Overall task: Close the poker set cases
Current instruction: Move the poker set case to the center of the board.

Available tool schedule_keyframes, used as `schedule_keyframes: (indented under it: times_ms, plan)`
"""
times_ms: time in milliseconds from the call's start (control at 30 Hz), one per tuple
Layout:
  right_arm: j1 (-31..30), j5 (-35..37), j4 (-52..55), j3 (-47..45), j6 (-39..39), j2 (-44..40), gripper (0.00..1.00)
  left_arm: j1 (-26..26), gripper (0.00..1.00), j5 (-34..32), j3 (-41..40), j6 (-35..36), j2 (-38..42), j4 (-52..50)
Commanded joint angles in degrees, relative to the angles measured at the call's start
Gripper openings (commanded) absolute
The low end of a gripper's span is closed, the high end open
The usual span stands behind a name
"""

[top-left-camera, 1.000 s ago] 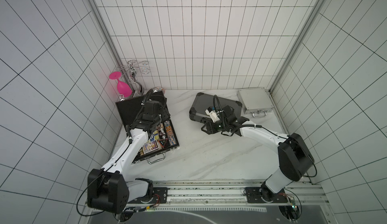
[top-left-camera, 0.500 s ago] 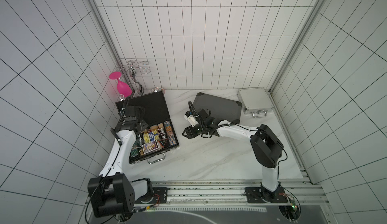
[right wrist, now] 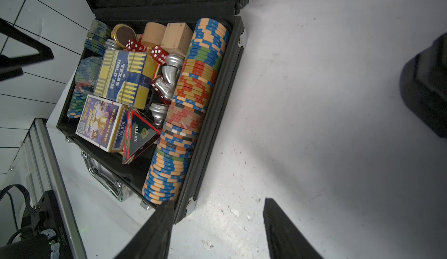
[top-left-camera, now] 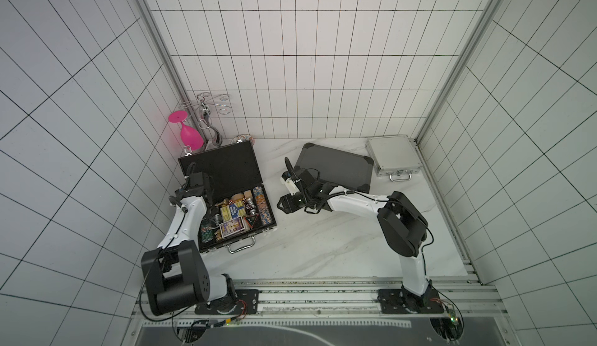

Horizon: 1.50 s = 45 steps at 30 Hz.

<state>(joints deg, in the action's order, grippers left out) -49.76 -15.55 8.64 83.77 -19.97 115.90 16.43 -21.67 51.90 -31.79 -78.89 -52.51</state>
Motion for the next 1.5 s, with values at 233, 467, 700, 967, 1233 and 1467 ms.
schedule_keyframes:
  times_ms: [233,467,700,967,1233,1467]
  plan:
    - [0.0,1.2,1.1,4.5,-1.0,-0.2,0.61,6.1,0.58,-0.8,-3.6,2.8,1.3,2.9]
    - [0.1,1.3,1.4,3.5,-0.2,-1.2,0.61,8.5,0.45,6.3,-5.3,3.9,-1.4,6.8]
    - [0.3,1.1,1.3,2.5,0.3,-1.5,0.61,10.0,0.42,9.5,-4.2,5.0,-5.6,9.0]
    - [0.8,-0.7,1.3,3.6,1.6,0.6,0.61,10.7,0.28,12.4,-4.6,6.5,-9.7,12.0]
    - [1.2,-1.4,0.9,2.0,1.7,-1.0,0.61,10.7,0.19,15.9,-3.2,7.5,-13.5,12.2]
    - [2.6,-0.8,0.7,2.3,1.0,-1.1,0.61,9.0,0.00,18.2,-5.7,9.7,-9.5,12.1]
